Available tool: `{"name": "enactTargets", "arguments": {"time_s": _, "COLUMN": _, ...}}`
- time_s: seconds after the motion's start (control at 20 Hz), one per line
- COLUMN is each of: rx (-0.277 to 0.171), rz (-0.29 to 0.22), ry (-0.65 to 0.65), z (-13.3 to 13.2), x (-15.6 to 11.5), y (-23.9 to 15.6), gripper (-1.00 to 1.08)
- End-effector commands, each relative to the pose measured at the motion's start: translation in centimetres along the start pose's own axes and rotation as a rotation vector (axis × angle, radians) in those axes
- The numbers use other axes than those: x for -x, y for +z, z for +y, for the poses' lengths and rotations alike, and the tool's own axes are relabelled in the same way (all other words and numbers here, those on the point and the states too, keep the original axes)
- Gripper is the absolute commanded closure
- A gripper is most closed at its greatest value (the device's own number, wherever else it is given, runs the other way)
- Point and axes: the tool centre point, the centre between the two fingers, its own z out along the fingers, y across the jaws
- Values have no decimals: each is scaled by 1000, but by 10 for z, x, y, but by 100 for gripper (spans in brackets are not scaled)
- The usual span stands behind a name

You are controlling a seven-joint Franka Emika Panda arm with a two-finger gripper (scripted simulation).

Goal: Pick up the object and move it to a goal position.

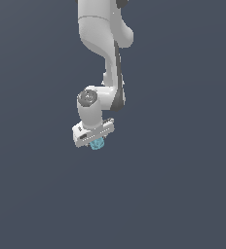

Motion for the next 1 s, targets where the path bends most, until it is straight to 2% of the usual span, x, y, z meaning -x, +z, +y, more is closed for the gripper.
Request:
{"name": "enactTargets", "arguments": {"time_s": 0.0, "rx": 1, "rz": 1, "ry": 0, "z": 1, "x": -1, "y": 4, "gripper": -92}}
{"name": "enactTargets", "arguments": {"time_s": 0.05, "rx": 1, "rz": 1, "ry": 0, "z": 1, "x": -1, "y": 4, "gripper": -92}}
{"name": "enactTargets", "arguments": {"time_s": 0.1, "rx": 1, "rz": 1, "ry": 0, "z": 1, "x": -1, "y": 4, "gripper": 108}}
{"name": "enactTargets", "arguments": {"time_s": 0.7, "rx": 1, "rz": 1, "ry": 0, "z": 2, "x": 0, "y": 2, "gripper": 108}}
{"name": "enactTargets", "arguments": {"time_s": 0.95, "rx": 1, "rz": 1, "ry": 0, "z": 11, "x": 7, "y": -11, "gripper": 108}}
